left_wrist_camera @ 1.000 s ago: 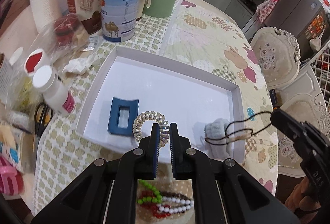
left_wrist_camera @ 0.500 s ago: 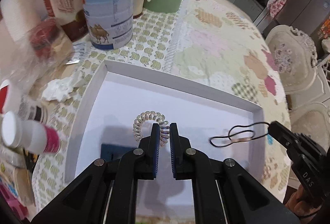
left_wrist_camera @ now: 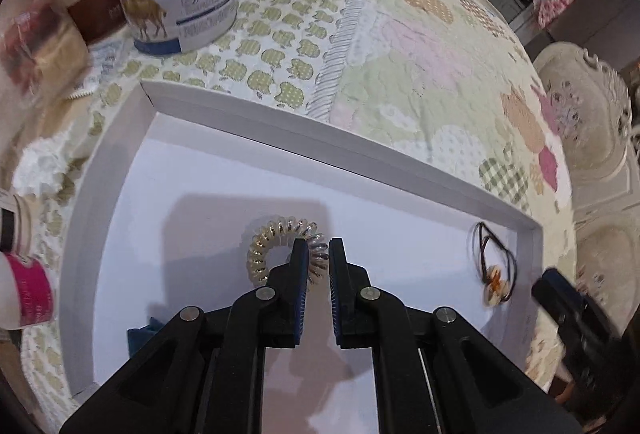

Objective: Organize jewelry
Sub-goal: 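Drop the gold coil into the tray with the left tool while the right tool drops the hair tie, then withdraw both tools from the tray toward the beaded bracelets, then grasp the green beaded bracelet with the left tool while the right tool grasps the white pearl bracelet, then carry the green bracelet over the tray with the left tool while the right tool carries the pearl bracelet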

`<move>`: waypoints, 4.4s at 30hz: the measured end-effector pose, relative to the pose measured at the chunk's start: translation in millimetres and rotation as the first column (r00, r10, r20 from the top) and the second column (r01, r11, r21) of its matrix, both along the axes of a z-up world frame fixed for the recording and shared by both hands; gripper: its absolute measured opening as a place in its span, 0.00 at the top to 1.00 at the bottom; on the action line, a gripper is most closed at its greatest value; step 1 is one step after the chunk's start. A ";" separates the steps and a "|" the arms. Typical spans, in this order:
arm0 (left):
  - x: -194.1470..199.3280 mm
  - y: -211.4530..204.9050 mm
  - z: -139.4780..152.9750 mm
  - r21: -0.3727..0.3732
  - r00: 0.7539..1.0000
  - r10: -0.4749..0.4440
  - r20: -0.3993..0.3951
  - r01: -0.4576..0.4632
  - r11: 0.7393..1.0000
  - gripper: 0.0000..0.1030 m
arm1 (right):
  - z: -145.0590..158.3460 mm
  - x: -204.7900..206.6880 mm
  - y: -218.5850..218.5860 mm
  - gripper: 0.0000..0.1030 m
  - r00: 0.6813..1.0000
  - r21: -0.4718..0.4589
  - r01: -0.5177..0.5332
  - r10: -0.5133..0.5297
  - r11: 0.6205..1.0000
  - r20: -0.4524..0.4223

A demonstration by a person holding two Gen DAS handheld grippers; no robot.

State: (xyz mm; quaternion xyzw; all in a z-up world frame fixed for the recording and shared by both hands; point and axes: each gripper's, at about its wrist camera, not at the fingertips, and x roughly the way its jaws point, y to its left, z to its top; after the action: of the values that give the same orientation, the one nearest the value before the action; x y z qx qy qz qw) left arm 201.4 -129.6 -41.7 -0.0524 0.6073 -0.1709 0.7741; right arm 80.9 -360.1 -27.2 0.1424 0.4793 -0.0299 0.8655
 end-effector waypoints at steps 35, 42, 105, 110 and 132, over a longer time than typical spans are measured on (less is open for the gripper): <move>-186.9 60.1 104.2 0.092 0.959 -0.017 0.284 -0.010 0.996 0.66 | 79.8 -165.2 92.4 0.47 0.975 0.003 -0.177 0.174 0.984 0.141; -235.8 63.2 113.9 0.099 0.949 -0.020 0.315 -0.012 0.995 0.67 | 83.8 -207.5 96.8 0.44 0.971 -0.002 -0.192 0.190 0.981 0.142; -184.7 88.3 0.0 0.059 0.997 0.071 0.027 -0.072 0.996 0.87 | -17.1 -175.3 144.7 0.91 0.898 -0.011 -0.439 0.439 0.898 -0.028; -190.5 97.3 28.1 0.017 0.994 0.075 0.075 -0.076 0.997 0.87 | 14.5 -183.3 135.6 0.91 0.906 0.028 -0.422 0.420 0.906 0.056; -178.6 86.1 125.3 -0.004 0.966 0.028 0.257 -0.028 1.000 0.87 | 128.8 -163.0 116.6 0.91 0.884 -0.024 -0.386 0.377 0.922 0.277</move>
State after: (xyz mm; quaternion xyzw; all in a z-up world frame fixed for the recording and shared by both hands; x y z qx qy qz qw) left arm 22.8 -43.5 83.6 -0.0386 0.5011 -0.1652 0.8486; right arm -82.1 -243.5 101.6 0.0620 0.3728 0.1687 0.9104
